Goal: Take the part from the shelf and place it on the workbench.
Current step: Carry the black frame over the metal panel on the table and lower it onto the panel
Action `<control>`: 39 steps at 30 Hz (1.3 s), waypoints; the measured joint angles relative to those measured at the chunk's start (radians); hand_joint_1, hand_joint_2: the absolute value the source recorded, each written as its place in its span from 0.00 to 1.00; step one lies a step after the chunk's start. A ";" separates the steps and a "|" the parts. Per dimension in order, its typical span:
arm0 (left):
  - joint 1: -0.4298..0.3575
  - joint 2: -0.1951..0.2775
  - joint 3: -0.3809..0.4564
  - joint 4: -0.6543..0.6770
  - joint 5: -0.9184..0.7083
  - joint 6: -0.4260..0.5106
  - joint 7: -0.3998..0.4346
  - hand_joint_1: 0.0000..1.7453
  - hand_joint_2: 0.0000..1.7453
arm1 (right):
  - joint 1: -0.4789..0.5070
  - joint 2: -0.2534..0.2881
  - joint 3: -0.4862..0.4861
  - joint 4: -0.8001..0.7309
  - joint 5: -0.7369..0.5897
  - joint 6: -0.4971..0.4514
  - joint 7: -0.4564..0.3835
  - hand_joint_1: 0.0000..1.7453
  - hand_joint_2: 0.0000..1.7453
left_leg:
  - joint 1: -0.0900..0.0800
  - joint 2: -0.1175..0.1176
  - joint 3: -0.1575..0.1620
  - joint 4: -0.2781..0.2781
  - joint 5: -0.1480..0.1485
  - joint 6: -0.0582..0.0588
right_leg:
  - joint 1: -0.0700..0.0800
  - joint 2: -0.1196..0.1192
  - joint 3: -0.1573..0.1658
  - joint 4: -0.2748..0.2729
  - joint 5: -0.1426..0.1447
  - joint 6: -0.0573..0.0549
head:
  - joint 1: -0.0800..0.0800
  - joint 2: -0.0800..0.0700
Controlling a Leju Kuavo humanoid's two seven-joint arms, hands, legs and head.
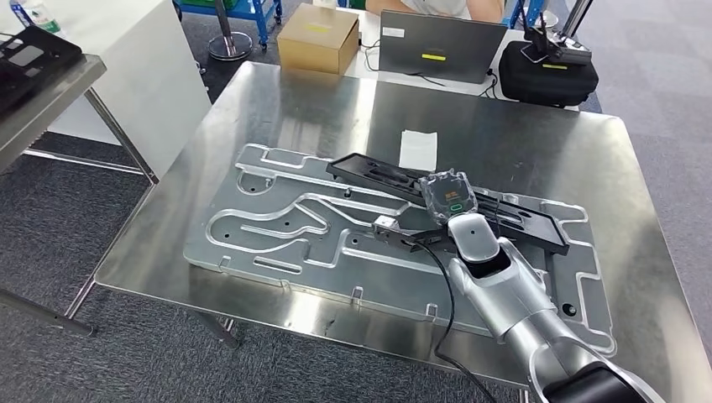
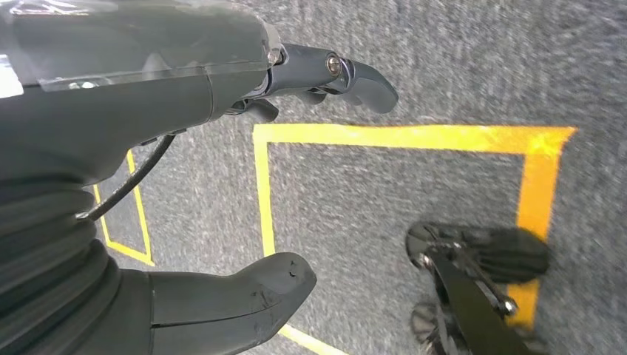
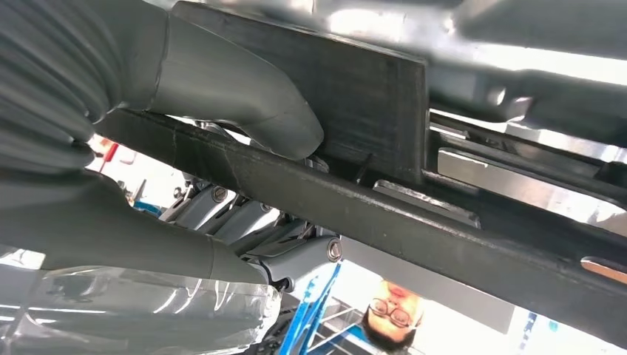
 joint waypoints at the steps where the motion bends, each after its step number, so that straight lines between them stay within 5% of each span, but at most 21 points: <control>1: 0.000 0.000 0.000 0.000 0.000 0.000 0.000 0.00 1.00 | -0.001 0.000 0.000 0.003 -0.001 0.000 0.000 1.00 1.00 | -0.001 0.000 -0.010 0.000 0.008 0.001 | -0.001 0.000 -0.017 0.059 -0.032 0.003 | 0.001 0.000; 3: 0.000 0.000 0.000 0.000 0.000 0.000 0.000 0.00 1.00 | -0.002 0.000 0.000 0.008 -0.001 0.000 -0.001 1.00 1.00 | -0.002 0.001 -0.030 0.001 0.023 0.000 | -0.003 0.000 -0.006 0.093 -0.037 0.004 | 0.001 0.000; 7: 0.001 -0.001 0.000 0.000 0.000 0.000 0.000 0.00 1.00 | -0.012 0.005 0.000 0.013 -0.002 0.000 -0.003 1.00 1.00 | -0.003 -0.002 -0.059 0.000 0.056 -0.014 | 0.002 -0.001 0.161 -0.143 0.040 -0.009 | -0.001 0.000; 9: 0.001 -0.001 0.000 0.000 0.000 0.000 0.000 0.00 1.00 | -0.014 0.008 0.000 0.015 -0.002 0.001 -0.004 1.00 1.00 | -0.004 -0.004 -0.062 -0.006 0.074 -0.027 | 0.008 0.000 0.185 -0.194 0.043 -0.017 | 0.000 0.000; 11: 0.002 -0.001 0.001 0.000 0.000 -0.001 0.000 0.00 1.00 | -0.013 0.011 0.000 0.017 -0.003 0.002 -0.006 1.00 1.00 | -0.002 -0.006 -0.063 -0.015 0.089 -0.040 | 0.007 -0.001 0.173 -0.200 0.063 -0.029 | 0.002 0.000; 12: 0.003 -0.001 0.001 0.000 0.000 -0.001 0.001 0.00 1.00 | -0.012 0.014 0.000 0.018 -0.003 0.002 -0.006 1.00 1.00 | -0.001 -0.007 -0.070 -0.008 0.074 -0.046 | 0.005 -0.003 0.164 -0.203 0.076 -0.037 | 0.001 0.000; 14: 0.005 -0.001 0.001 0.000 0.000 -0.002 0.002 0.00 1.00 | -0.011 0.018 0.000 0.020 -0.003 0.002 -0.006 1.00 1.00 | 0.001 -0.008 -0.097 0.061 -0.012 -0.055 | 0.000 -0.007 0.139 -0.210 0.105 -0.051 | -0.003 0.000; 16: 0.005 -0.001 0.001 0.000 0.000 -0.002 0.002 0.00 1.00 | -0.008 0.020 0.000 0.023 -0.003 0.002 -0.006 1.00 1.00 | 0.001 -0.008 -0.126 0.195 -0.110 -0.063 | 0.002 -0.008 0.107 -0.209 0.130 -0.055 | -0.007 0.000; 18: 0.005 -0.001 0.001 0.000 0.000 -0.002 0.002 0.00 1.00 | -0.005 0.021 0.000 0.026 -0.003 0.001 -0.006 1.00 1.00 | 0.001 -0.008 -0.120 0.280 -0.120 -0.069 | 0.003 -0.009 0.072 -0.204 0.151 -0.053 | -0.008 0.000; 19: 0.005 -0.001 0.001 0.000 0.000 -0.002 0.002 0.00 1.00 | -0.004 0.021 0.000 0.026 -0.003 0.001 -0.005 1.00 1.00 | 0.002 -0.008 -0.094 0.274 -0.096 -0.069 | 0.004 -0.009 0.057 -0.201 0.160 -0.051 | -0.008 0.000; 21: 0.004 0.000 0.001 0.000 0.000 -0.002 0.002 0.00 1.00 | -0.007 0.021 0.000 0.026 -0.003 0.000 -0.004 1.00 1.00 | 0.001 -0.008 0.004 0.168 -0.063 -0.066 | 0.004 -0.009 0.031 -0.192 0.174 -0.044 | -0.008 0.000; 23: 0.002 0.001 0.001 0.000 0.000 -0.002 0.002 0.00 1.00 | -0.010 0.021 0.000 0.027 -0.003 0.000 -0.004 1.00 1.00 | -0.003 -0.009 0.096 0.036 -0.088 -0.055 | 0.007 -0.008 0.016 -0.182 0.185 -0.033 | -0.008 0.000; 26: 0.002 0.001 0.001 0.000 0.000 -0.001 0.004 0.00 1.00 | -0.008 0.022 0.000 0.029 -0.003 0.001 -0.004 1.00 1.00 | -0.007 -0.007 0.116 -0.015 -0.103 -0.029 | 0.006 -0.008 0.012 -0.181 0.201 -0.013 | -0.008 0.000; 28: 0.002 0.001 0.001 0.000 -0.001 0.001 0.006 0.00 1.00 | -0.006 0.023 0.000 0.032 -0.003 0.002 -0.004 1.00 1.00 | -0.005 -0.003 0.108 -0.019 -0.087 -0.011 | 0.004 -0.006 -0.005 -0.151 0.174 -0.002 | -0.006 0.000; 32: 0.004 0.000 0.001 0.000 0.000 0.001 0.008 0.00 1.00 | -0.001 0.023 0.000 0.038 -0.004 0.001 -0.004 1.00 1.00 | -0.005 0.001 0.078 -0.018 -0.060 0.003 | 0.000 -0.005 -0.092 0.073 0.043 0.009 | -0.004 0.000; 34: 0.006 0.000 0.001 0.000 -0.001 0.002 0.009 0.00 1.00 | 0.001 0.023 0.000 0.040 -0.004 0.000 -0.004 1.00 1.00 | -0.006 0.001 0.069 -0.016 -0.054 0.001 | -0.002 -0.005 -0.073 0.075 0.056 0.007 | -0.004 0.000; 37: 0.005 0.000 0.001 0.000 -0.003 0.004 0.009 0.00 1.00 | -0.004 0.024 0.000 0.041 -0.008 0.000 -0.004 1.00 1.00 | -0.009 0.000 0.067 -0.011 -0.053 -0.005 | 0.002 -0.005 0.047 -0.116 0.127 -0.011 | -0.004 0.000; 39: 0.004 0.000 0.001 0.000 -0.003 0.006 0.010 0.00 1.00 | -0.006 0.027 0.000 0.042 -0.013 0.000 -0.006 1.00 1.00 | -0.011 0.000 0.063 -0.010 -0.052 -0.015 | 0.008 -0.005 0.079 -0.179 0.133 -0.022 | -0.004 0.000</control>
